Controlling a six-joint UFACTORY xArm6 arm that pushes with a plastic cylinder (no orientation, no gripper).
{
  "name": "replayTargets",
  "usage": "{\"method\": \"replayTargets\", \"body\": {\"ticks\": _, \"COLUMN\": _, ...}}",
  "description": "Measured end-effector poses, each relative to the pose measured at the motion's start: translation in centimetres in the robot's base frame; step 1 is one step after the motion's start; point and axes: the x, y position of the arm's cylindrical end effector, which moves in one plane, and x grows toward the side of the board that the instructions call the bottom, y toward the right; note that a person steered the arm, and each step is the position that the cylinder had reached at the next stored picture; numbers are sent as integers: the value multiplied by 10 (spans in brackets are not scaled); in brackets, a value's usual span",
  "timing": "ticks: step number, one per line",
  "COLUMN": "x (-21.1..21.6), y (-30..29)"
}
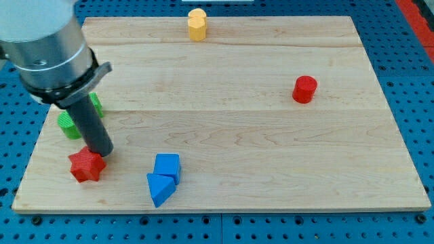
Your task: Push the red circle into the red star
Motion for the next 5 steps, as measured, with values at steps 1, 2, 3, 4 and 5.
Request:
{"method": "replayTargets", "body": {"ticks": 1, "x": -13, "y": -7}}
{"method": "replayTargets", "body": {"ticks": 2, "x": -66, "y": 57}}
{"method": "replayTargets", "body": {"ticks": 3, "x": -76, "y": 154}}
{"method": "replayTargets", "body": {"ticks": 4, "x": -69, "y": 264}}
{"method": "replayTargets", "body": {"ticks": 5, "x": -85, "y": 372}}
